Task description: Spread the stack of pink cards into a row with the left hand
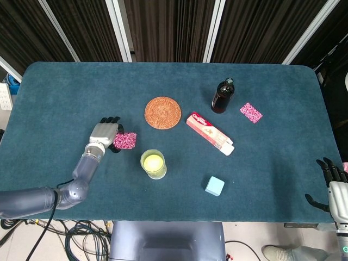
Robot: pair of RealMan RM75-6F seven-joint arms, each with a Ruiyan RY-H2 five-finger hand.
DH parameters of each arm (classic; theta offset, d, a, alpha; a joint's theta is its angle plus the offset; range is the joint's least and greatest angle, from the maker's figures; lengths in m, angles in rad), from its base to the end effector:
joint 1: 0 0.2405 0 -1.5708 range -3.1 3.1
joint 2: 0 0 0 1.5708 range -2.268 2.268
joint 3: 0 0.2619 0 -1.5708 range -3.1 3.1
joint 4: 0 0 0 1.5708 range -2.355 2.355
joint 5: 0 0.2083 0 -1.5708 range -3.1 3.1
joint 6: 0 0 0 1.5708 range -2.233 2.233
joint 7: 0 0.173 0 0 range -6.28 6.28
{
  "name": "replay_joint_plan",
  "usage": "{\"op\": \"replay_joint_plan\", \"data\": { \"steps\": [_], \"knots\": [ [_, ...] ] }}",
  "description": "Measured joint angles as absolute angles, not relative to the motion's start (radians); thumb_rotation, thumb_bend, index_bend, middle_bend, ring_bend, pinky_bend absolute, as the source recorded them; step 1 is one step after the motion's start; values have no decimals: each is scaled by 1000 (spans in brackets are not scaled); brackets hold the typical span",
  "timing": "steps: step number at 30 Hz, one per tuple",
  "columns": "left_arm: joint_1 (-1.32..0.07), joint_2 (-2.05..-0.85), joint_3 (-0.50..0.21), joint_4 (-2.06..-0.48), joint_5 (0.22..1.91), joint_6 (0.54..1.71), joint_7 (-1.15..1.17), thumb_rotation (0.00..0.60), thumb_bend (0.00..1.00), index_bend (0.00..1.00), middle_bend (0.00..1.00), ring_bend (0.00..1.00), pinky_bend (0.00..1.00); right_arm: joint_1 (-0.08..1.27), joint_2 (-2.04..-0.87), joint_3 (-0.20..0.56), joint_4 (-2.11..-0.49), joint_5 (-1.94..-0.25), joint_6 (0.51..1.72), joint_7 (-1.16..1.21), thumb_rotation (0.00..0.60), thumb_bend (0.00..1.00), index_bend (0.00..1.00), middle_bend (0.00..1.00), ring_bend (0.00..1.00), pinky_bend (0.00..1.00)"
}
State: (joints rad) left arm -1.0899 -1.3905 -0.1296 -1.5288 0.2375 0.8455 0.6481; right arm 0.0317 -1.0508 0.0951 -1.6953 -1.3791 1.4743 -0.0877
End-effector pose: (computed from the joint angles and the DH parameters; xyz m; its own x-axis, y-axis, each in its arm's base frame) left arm -0.1452 0.4323 0.0066 0.4553 0.4809 0.7493 0.8747 -0.0845 -0.4773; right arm -0.3296 -0.2004 0.1905 0.4478 -0.0020 0.8941 -0.8840 0.1494 0.4430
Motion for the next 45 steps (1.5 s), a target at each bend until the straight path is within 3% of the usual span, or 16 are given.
{"op": "replay_joint_plan", "data": {
  "steps": [14, 25, 45],
  "knots": [
    [-1003, -1267, -42, -1860, 333, 1011, 645, 600, 319, 470, 127, 0, 0, 28, -1045, 95, -1701, -1381, 1480, -79, 600, 166, 114, 81, 147, 195],
    [-974, -1353, -18, -1838, 400, 1126, 683, 600, 319, 472, 123, 0, 0, 24, -1039, 98, -1700, -1378, 1485, -63, 600, 165, 114, 81, 147, 195],
    [-958, -1430, -71, -1748, 356, 1114, 695, 600, 308, 464, 115, 0, 0, 26, -1042, 100, -1695, -1368, 1476, -66, 600, 166, 114, 81, 147, 195]
  ]
}}
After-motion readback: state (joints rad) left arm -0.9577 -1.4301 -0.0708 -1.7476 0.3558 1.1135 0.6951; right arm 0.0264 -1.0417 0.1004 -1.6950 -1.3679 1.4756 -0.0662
